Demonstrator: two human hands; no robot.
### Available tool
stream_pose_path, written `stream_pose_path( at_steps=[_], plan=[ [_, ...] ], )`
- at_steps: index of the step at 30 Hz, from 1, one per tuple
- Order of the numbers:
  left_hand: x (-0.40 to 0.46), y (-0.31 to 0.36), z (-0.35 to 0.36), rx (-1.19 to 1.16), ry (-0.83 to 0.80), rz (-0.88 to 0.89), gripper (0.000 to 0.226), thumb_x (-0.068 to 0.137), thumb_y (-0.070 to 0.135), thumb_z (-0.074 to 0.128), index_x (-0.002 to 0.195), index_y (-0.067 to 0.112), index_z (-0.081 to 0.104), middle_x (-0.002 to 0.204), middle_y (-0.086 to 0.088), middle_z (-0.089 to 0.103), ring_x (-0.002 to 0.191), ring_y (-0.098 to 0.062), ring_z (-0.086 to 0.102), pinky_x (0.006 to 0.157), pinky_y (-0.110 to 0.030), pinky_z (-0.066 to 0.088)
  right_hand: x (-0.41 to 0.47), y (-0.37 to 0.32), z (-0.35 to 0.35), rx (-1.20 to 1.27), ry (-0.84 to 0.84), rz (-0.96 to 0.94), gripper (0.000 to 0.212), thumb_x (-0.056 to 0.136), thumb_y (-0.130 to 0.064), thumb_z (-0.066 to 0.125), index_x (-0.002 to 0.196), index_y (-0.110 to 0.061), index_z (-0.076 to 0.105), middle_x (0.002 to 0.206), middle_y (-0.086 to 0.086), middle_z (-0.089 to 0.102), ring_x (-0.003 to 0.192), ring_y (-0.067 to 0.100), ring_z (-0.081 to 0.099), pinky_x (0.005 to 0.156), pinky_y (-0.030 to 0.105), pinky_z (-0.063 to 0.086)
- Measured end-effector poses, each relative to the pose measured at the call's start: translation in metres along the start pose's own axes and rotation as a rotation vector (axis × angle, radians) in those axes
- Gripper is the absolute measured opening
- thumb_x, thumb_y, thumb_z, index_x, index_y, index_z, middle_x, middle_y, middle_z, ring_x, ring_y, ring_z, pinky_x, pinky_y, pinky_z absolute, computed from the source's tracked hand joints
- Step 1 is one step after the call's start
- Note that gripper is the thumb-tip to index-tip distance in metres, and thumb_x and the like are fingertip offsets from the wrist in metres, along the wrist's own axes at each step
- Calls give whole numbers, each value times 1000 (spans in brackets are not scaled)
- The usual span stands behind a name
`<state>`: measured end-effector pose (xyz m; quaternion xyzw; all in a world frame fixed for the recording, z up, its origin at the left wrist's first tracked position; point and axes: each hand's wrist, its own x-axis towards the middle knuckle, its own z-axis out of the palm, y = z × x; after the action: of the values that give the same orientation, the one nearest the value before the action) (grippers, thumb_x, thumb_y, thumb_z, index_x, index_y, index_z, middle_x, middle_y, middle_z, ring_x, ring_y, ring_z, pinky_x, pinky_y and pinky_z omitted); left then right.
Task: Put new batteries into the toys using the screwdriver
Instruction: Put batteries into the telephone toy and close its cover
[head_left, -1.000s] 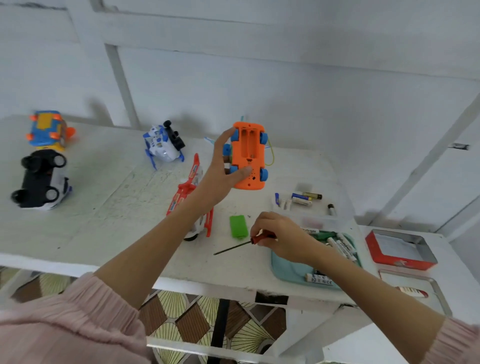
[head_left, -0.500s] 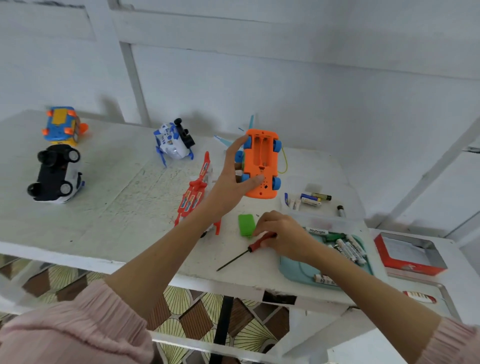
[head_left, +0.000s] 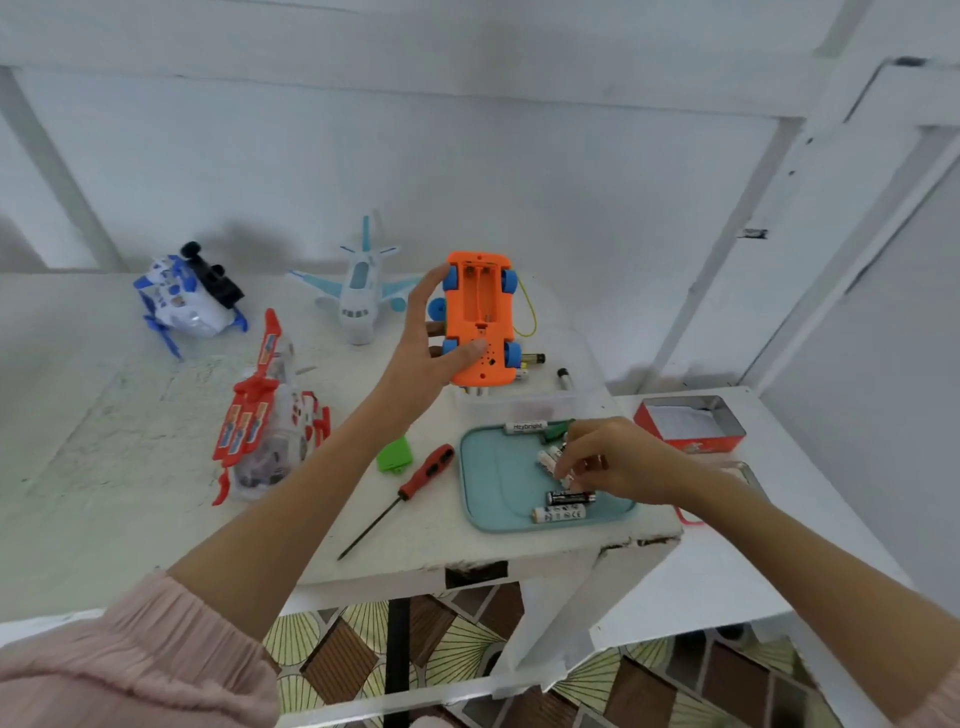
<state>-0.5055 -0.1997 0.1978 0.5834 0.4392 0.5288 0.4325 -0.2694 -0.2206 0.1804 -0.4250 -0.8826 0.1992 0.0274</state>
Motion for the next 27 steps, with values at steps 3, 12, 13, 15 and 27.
stream_pose_path(
  at_steps=[3, 12, 13, 15, 27],
  plan=[
    [2, -3, 9, -11, -34, -13, 71, 89, 13, 64, 137, 44, 22, 121, 7, 48, 102, -8, 60, 73, -30, 59, -4, -1, 2, -21, -97, 32, 24, 80, -6, 68, 102, -15, 69, 87, -3, 48, 68, -2, 40, 70, 14, 36],
    [3, -5, 15, -26, -52, -32, 70, 89, 16, 63, 138, 44, 21, 130, -3, 46, 106, -12, 58, 78, -35, 59, -8, -3, 12, -111, -169, 135, 32, 85, -7, 60, 113, -22, 58, 109, -5, 39, 101, 14, 44, 89, 36, 45],
    [3, -5, 14, -28, -51, -33, 70, 89, 16, 64, 137, 44, 21, 129, -2, 46, 106, -11, 58, 78, -35, 59, -7, -3, 13, -105, -160, 134, 29, 85, -7, 60, 111, -21, 58, 109, -6, 38, 100, 13, 43, 89, 35, 44],
    [3, -6, 12, -34, -43, -38, 71, 89, 15, 64, 138, 44, 21, 126, 1, 47, 105, -10, 59, 77, -33, 59, -5, -1, 13, -83, -128, 124, 26, 85, -6, 60, 107, -19, 58, 104, -9, 36, 96, 9, 39, 87, 31, 43],
    [-8, -4, 4, -72, -18, -33, 64, 88, 10, 63, 120, 52, 28, 112, 13, 49, 94, -8, 61, 67, -21, 56, 27, -44, -48, 587, 569, -82, 45, 86, 4, 55, 116, -31, 54, 84, -9, 52, 73, 9, 51, 68, 18, 47]
  ],
)
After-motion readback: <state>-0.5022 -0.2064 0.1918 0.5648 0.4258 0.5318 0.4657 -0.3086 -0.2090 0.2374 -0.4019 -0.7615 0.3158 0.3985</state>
